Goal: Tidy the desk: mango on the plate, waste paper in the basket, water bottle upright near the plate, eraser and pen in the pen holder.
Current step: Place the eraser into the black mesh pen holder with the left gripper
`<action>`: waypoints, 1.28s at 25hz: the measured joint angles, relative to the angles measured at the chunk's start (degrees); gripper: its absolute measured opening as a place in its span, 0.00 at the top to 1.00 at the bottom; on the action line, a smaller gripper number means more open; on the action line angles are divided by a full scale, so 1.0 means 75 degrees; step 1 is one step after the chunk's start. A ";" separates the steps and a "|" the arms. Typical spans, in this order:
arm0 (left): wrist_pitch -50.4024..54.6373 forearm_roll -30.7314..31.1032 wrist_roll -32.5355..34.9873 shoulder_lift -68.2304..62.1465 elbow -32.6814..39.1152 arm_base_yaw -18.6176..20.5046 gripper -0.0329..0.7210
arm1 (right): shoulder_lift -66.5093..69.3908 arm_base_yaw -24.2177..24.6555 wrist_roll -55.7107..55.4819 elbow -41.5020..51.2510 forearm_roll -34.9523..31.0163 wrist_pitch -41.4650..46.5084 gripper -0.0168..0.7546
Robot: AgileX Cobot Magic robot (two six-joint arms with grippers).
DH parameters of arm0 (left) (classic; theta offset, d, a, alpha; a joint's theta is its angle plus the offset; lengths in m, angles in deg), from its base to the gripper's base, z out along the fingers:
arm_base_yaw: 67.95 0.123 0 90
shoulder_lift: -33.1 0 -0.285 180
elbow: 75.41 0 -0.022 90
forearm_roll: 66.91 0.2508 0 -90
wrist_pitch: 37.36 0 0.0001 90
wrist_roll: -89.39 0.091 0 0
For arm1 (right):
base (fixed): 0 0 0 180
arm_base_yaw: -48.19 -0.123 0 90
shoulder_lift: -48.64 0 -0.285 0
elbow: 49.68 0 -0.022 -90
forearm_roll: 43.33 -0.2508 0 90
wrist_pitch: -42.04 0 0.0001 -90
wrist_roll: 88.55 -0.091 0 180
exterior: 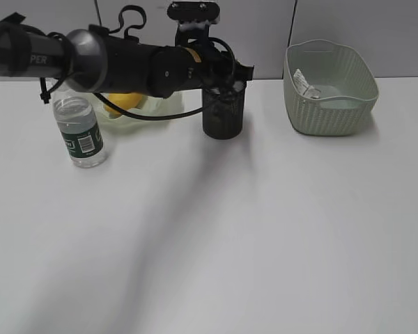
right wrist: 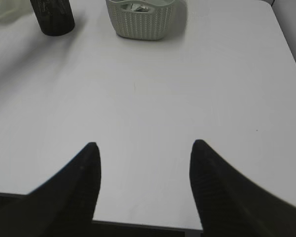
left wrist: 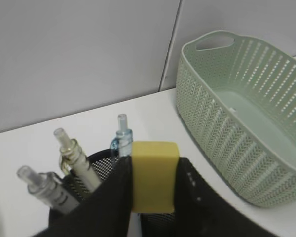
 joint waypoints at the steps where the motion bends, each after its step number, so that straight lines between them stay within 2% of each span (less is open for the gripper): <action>1: 0.0000 0.0000 0.0000 -0.0030 0.0000 0.0002 0.69 | 0.0000 0.0000 0.0000 0.0000 0.0000 0.0000 0.38; 12: -0.0023 0.0076 0.0000 -0.0202 0.0000 0.0022 0.69 | 0.0000 0.0000 0.0000 0.0000 0.0000 0.0000 0.38; 15: -0.0023 0.0084 0.0000 -0.0202 0.0000 0.0059 0.58 | 0.0000 0.0000 0.0000 0.0000 0.0000 0.0000 0.38; 18: -0.0038 0.0084 0.0000 -0.0202 0.0000 0.0093 0.36 | 0.0000 0.0000 0.0000 0.0000 0.0000 0.0000 0.38; 21: -0.0047 0.0084 0.0000 -0.0202 0.0000 0.0094 0.24 | 0.0000 0.0000 0.0000 0.0000 0.0000 0.0000 0.38; 25: -0.0016 0.0104 0.0000 -0.0168 0.0000 0.0094 0.20 | 0.0000 0.0000 0.0000 0.0000 0.0000 0.0000 0.38; 32: 0.0684 0.0417 0.0000 0.0706 0.0000 0.0093 0.20 | 0.0000 0.0000 0.0000 0.0000 0.0000 0.0000 0.38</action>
